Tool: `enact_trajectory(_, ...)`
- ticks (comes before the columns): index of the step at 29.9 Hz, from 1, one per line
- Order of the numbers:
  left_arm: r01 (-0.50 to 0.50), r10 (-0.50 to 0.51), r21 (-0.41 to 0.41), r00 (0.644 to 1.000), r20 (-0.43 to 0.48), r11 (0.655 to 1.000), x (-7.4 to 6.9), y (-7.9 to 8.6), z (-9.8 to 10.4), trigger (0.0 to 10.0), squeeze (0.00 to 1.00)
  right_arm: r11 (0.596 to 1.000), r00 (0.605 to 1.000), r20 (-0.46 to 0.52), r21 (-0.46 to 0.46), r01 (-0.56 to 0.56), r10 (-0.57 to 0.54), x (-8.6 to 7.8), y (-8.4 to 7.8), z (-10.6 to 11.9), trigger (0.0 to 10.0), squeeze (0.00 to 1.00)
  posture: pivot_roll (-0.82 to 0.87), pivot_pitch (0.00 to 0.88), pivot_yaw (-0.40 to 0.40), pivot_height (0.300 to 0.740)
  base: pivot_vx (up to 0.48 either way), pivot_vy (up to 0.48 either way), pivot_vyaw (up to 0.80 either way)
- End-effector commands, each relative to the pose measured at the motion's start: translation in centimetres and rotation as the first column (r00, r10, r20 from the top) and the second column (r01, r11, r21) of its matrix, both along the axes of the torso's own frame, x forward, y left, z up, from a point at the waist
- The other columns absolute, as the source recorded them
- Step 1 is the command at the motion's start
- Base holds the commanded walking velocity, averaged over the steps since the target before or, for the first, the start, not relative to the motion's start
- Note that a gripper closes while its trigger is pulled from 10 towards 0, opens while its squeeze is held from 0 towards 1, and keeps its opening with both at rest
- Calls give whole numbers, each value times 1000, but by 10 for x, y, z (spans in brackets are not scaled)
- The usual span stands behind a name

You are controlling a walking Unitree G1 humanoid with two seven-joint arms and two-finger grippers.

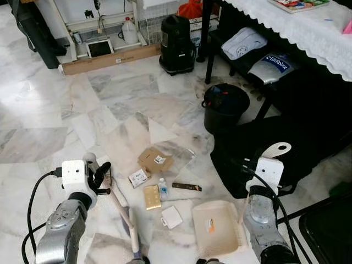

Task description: Sweep floor

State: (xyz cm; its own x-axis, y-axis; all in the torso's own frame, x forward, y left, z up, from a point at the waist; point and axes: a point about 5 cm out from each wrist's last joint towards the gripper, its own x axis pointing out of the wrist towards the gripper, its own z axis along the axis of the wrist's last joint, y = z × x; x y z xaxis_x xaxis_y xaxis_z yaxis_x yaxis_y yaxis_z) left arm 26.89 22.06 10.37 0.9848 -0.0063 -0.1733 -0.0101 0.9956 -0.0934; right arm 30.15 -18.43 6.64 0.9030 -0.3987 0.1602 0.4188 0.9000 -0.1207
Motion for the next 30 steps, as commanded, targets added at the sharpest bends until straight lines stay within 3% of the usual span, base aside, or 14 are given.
enact_trajectory(1, 40, -41, -54, 999, -21, 998, -1, -5, -3, 10000, 0, 1000, 1000, 14, 5, 14, -14, -1, 0, 0, 10000, 0, 79, 230, 28, 740, 0, 0, 0)
enact_trajectory(8, 84, -92, -149, 995, -48, 985, 2, -10, -2, 10000, 0, 994, 998, -11, 83, 70, -69, -8, -1, -12, 10000, 0, 82, 234, 29, 740, 0, 0, 0)
enact_trajectory(19, 116, -130, -202, 990, -60, 973, 5, -12, -1, 10000, 0, 996, 998, -43, 74, 56, -53, -12, 3, -21, 10000, 0, 89, 239, 32, 740, 0, 0, 0)
enact_trajectory(26, 263, -276, -198, 960, -44, 944, 8, -18, 1, 10000, 0, 996, 997, -51, 68, 56, -52, -12, 3, -22, 10000, 0, 90, 242, 34, 740, 0, 0, 0)
enact_trajectory(30, 401, -413, -181, 910, -36, 898, 10, -21, 9, 10000, 0, 996, 997, -54, 70, 52, -48, -12, 5, -23, 10000, 0, 91, 243, 41, 740, 0, 0, 0)
